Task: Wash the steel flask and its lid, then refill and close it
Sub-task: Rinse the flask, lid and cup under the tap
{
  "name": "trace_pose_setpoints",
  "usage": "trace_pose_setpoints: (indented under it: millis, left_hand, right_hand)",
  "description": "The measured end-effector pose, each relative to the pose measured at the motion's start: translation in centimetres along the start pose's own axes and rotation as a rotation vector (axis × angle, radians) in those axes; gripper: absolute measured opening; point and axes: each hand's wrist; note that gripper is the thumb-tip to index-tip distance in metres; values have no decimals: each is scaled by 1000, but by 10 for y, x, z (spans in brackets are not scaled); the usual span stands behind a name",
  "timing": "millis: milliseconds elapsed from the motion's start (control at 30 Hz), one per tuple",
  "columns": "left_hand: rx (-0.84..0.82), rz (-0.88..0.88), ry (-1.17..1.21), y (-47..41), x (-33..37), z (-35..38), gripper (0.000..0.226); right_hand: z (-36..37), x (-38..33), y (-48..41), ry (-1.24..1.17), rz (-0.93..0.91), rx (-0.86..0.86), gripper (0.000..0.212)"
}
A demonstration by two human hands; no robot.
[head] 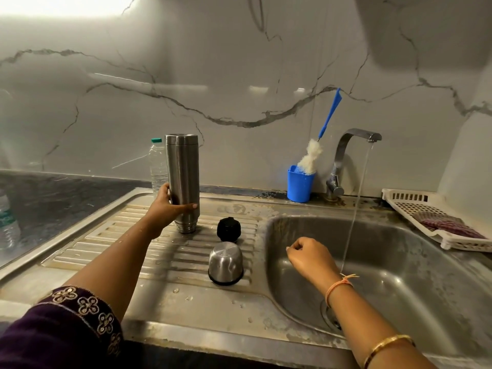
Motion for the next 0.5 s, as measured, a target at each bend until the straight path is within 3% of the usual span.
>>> trace_pose_setpoints:
  millis: [100,300,500]
  left_hand:
    - [11,8,1,1,3,0,87]
    - [90,-2,-3,3,0,-7,112]
    - [388,15,-32,33,-12,-10,93]
  right_hand:
    - [0,1,0,0,-7,2,20]
    - [0,1,-2,-3,-13,12,20]
    - [-2,1,-2,-31,11,13,20]
Point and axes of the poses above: each hand's wrist, its own y-axis away from the middle knuckle, its own z-axis out of the palm, x = y × z, and after that the axes turned 8 degrees about -z, right-handed
